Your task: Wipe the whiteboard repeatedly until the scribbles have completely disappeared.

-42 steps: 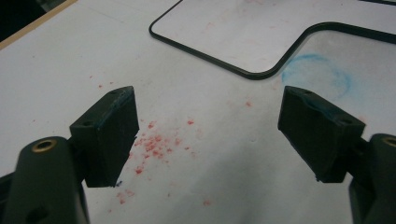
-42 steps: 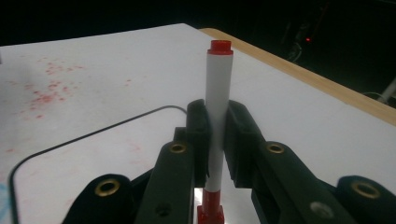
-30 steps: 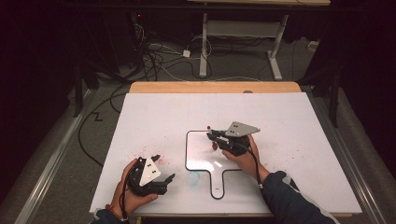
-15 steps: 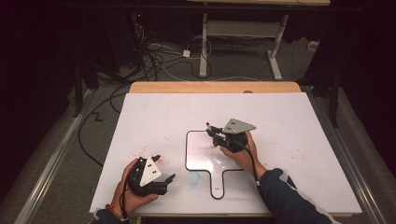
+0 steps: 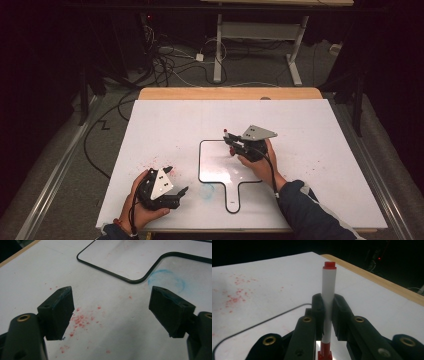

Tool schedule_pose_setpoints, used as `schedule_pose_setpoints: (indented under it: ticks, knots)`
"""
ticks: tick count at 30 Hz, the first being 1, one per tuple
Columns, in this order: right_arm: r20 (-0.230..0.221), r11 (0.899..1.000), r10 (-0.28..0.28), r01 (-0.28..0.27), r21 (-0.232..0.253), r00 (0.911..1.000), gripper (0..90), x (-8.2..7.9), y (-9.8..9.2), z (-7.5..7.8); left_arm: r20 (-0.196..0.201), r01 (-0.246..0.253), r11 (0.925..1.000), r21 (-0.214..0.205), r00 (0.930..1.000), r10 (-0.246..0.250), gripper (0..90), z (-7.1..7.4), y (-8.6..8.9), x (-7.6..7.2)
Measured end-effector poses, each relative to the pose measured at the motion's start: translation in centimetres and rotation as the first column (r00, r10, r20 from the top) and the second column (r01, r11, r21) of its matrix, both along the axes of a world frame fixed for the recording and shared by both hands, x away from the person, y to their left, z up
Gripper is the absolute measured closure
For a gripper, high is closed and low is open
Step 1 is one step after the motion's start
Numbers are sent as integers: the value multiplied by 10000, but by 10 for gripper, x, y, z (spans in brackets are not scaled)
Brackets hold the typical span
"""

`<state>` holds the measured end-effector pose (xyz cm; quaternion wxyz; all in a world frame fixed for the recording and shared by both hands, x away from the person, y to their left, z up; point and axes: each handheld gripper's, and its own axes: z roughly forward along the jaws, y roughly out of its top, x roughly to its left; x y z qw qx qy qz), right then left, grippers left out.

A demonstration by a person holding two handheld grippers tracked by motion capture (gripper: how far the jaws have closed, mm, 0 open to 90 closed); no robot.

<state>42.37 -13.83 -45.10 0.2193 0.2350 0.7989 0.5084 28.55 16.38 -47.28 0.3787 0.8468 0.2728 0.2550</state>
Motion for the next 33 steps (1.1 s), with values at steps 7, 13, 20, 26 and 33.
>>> schedule_pose_setpoints:
  ticks: [7, 13, 20, 26, 33]
  knots:
    - [-441, 9966, 729, -711, 409, 9964, 817, -5, 25, -3, -22, -2, 10000, -29, 10000, 2, 196, 0, 2, -1]
    - [-190, 9990, 423, -426, -158, 9989, 817, -1, 14, 0, 33, -24, 10000, -10, 10000, 24, 196, 0, 3, -3]
    - [-365, 9986, 503, -497, 166, 9981, 817, -3, 10, -2, 9, 34, 10000, 53, 10000, -34, 196, 0, 0, -1]
    - [-295, 9922, 1241, -1238, 120, 9918, 817, -15, 27, -4, -5, -7, 10000, 28, 10000, 7, 196, 0, 1, -2]
    - [-140, 9986, 530, -529, 16, 9985, 817, -10, -5, -3, -8, -44, 10000, 25, 10000, 44, 196, 0, 2, -3]
